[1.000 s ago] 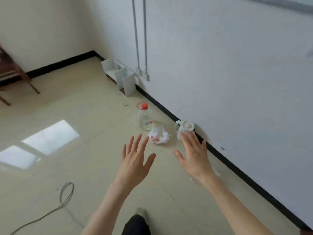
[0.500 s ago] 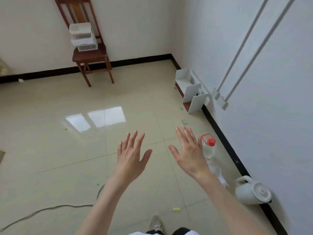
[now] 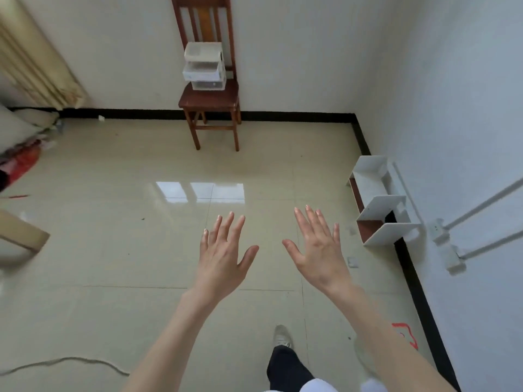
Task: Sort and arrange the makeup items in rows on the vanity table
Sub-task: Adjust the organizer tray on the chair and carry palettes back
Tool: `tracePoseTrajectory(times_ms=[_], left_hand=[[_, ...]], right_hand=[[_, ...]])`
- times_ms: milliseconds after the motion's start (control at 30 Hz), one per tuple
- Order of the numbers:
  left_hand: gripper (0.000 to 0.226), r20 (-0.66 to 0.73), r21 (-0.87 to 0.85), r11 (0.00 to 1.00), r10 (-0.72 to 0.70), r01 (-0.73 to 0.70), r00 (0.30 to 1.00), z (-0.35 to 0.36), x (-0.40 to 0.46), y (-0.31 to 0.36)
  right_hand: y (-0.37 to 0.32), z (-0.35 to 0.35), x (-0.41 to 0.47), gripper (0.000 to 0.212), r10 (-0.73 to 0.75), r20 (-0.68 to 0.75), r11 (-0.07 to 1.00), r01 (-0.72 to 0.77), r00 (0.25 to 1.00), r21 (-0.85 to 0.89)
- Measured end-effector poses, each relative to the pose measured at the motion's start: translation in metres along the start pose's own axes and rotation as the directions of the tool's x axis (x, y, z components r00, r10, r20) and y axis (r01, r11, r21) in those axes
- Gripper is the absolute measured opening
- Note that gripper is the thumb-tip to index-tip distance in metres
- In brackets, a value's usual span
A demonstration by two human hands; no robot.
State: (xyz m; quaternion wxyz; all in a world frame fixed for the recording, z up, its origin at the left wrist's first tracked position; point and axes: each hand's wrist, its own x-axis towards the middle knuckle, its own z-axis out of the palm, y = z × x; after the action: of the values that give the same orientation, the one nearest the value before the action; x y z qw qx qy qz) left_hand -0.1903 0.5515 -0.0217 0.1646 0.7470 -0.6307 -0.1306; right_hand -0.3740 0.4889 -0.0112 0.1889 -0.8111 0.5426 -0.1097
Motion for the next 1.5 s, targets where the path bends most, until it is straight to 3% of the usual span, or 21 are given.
tracePoseTrajectory(times_ms=[233,500,833,1100,1500], left_hand=[[0.065,-0.049,0.004,0.997,-0.079,0.08,0.996,-0.016,0.119,-0.015],[0.064,-0.046,-0.028,0.984,-0.178,0.177,0.983,-0.027,0.24,-0.08],[0.063,-0.134,-0.012,0.996,-0.085,0.084,0.987,-0.114,0.451,-0.208],[0.062,-0.062,0.014,0.994,-0.104,0.105,0.993,-0.14,0.584,-0.287],[0.062,-0.034,-0.011,0.978,-0.208,0.208,0.977,-0.151,0.831,-0.375]], right_hand=[[0.0,-0.013,0.149,0.068,-0.111,0.05,0.994,0.112,0.993,-0.006],[-0.031,0.006,0.297,0.069,-0.168,0.099,0.985,0.17,0.981,-0.007],[-0.128,0.021,0.521,0.069,-0.178,0.01,0.984,0.178,0.984,0.006],[-0.171,0.043,0.673,0.068,-0.126,0.025,0.992,0.126,0.992,0.024],[-0.188,0.071,0.952,0.069,-0.165,0.097,0.986,0.165,0.982,0.011]])
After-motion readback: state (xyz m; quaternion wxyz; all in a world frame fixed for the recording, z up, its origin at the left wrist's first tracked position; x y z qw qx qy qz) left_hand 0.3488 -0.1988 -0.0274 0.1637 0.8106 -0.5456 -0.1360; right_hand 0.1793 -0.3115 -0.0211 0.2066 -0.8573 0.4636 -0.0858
